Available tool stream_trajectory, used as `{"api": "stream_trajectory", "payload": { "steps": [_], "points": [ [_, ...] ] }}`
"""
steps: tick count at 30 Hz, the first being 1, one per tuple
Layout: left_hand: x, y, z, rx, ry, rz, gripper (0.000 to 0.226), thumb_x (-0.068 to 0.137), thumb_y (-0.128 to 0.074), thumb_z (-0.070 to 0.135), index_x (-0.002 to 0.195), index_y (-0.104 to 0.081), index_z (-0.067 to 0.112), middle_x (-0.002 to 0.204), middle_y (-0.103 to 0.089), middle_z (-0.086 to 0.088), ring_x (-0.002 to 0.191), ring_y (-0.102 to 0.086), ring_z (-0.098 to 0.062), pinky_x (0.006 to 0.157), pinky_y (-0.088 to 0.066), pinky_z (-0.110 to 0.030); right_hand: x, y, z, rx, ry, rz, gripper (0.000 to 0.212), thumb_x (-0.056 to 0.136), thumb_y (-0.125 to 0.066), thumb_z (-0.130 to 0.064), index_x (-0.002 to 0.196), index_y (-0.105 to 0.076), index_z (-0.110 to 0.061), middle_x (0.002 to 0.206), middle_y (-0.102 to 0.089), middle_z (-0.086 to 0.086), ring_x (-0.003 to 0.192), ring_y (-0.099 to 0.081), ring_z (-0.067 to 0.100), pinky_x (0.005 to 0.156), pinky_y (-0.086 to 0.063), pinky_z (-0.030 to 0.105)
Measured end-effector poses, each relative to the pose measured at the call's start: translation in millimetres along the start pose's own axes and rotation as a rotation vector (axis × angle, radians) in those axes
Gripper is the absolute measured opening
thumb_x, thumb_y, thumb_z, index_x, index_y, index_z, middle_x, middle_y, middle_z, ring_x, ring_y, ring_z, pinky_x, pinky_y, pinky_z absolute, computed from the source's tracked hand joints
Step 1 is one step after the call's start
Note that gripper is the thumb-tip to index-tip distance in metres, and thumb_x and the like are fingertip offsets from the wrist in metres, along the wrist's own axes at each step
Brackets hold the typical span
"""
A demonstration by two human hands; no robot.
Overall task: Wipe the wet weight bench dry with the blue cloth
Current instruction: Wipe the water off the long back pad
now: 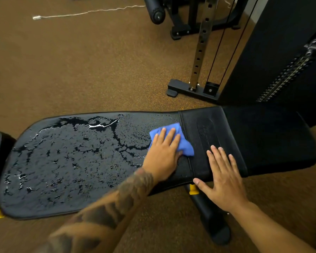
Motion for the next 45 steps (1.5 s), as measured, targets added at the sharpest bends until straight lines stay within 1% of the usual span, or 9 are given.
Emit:
{"api": "stream_trajectory", "payload": {
  "steps": [5,8,13,19,25,30,34,39,45],
  "points": [
    [37.1,27.7,-79.2,0.017,0.279,-0.011,0.057,0.103,-0.036,0.040,0.151,-0.027,0.010,0.160,-0.019,-0.015,0.146,-0.012,-0.040,0.118,-0.008,-0.046,0.0,0.9,-0.4,-0.002,0.006,0.005,0.092,0.084,-0.032,-0.073,0.149,-0.023,-0.008,0.159,-0.016,0.008,0.147,-0.008,0.022,0.118,-0.012,0.048],
    [-11.2,26.6,-106.1,-0.022,0.342,0.020,0.056,0.102,-0.034,0.041,0.149,-0.033,0.010,0.158,-0.023,-0.017,0.145,-0.015,-0.043,0.119,-0.011,-0.051,0.3,0.9,-0.4,0.005,0.003,-0.006,0.093,0.084,-0.031,-0.074,0.149,-0.022,-0.009,0.159,-0.015,0.008,0.147,-0.006,0.022,0.118,-0.012,0.048],
    [-105.0,11.5,-41.6,-0.006,0.177,0.044,0.061,0.097,-0.028,0.048,0.140,-0.048,0.009,0.149,-0.042,-0.016,0.137,-0.034,-0.045,0.111,-0.029,-0.059,0.3,2.3,-0.1,-0.001,-0.004,-0.014,0.092,0.084,-0.034,-0.073,0.149,-0.023,-0.009,0.159,-0.015,0.008,0.147,-0.007,0.022,0.117,-0.016,0.050],
    [-53.9,-12.4,27.6,-0.028,-0.066,-0.030,0.055,0.095,-0.036,0.041,0.138,-0.050,0.010,0.148,-0.044,-0.014,0.136,-0.038,-0.044,0.108,-0.035,-0.058,0.0,0.9,-0.1,-0.017,-0.009,-0.011,0.092,0.082,-0.036,-0.071,0.149,-0.024,-0.008,0.159,-0.016,0.008,0.147,-0.009,0.023,0.117,-0.015,0.049],
    [-5.9,12.5,-34.8,-0.039,0.167,0.010,0.056,0.100,-0.043,0.039,0.149,-0.035,0.012,0.159,-0.025,-0.013,0.146,-0.016,-0.039,0.117,-0.011,-0.049,-1.3,1.2,-0.2,-0.025,-0.009,-0.008,0.093,0.083,-0.030,-0.074,0.150,-0.019,-0.010,0.159,-0.012,0.007,0.147,-0.005,0.021,0.118,-0.010,0.047],
    [-69.1,14.7,-70.2,-0.061,0.320,0.070,0.058,0.099,-0.037,0.045,0.145,-0.041,0.010,0.156,-0.031,-0.016,0.144,-0.021,-0.042,0.117,-0.017,-0.053,-1.7,0.6,1.4,-0.027,-0.008,-0.016,0.094,0.083,-0.028,-0.076,0.151,-0.017,-0.011,0.160,-0.009,0.006,0.147,-0.001,0.021,0.119,-0.007,0.046],
    [-121.8,-0.2,-35.4,-0.015,0.284,0.099,0.057,0.094,-0.037,0.041,0.139,-0.048,0.008,0.149,-0.041,-0.017,0.138,-0.033,-0.045,0.112,-0.029,-0.058,-1.3,-0.1,1.8,-0.027,-0.002,-0.018,0.094,0.084,-0.027,-0.076,0.151,-0.015,-0.012,0.160,-0.008,0.006,0.147,-0.001,0.021,0.119,-0.007,0.047],
    [-97.6,-19.0,25.6,0.016,0.113,0.053,0.054,0.093,-0.040,0.037,0.137,-0.051,0.009,0.146,-0.046,-0.017,0.135,-0.039,-0.045,0.106,-0.035,-0.060,-1.1,-0.7,1.3,-0.021,-0.004,-0.002,0.093,0.083,-0.030,-0.074,0.150,-0.018,-0.011,0.160,-0.011,0.007,0.147,-0.004,0.022,0.119,-0.008,0.046],
    [-30.1,-2.6,1.7,0.008,0.189,0.044,0.055,0.101,-0.039,0.039,0.148,-0.036,0.011,0.157,-0.028,-0.015,0.145,-0.021,-0.041,0.116,-0.018,-0.051,-2.0,-1.5,0.6,-0.035,0.002,0.018,0.092,0.083,-0.028,-0.074,0.150,-0.018,-0.010,0.159,-0.012,0.007,0.147,-0.005,0.022,0.119,-0.008,0.046]
  ]
}}
Point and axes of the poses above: each hand's wrist, its own x-axis towards the middle knuckle, its own y-axis out of the back of the hand, z = x × y, the point moved 4 cm from there along x, towards the middle knuckle
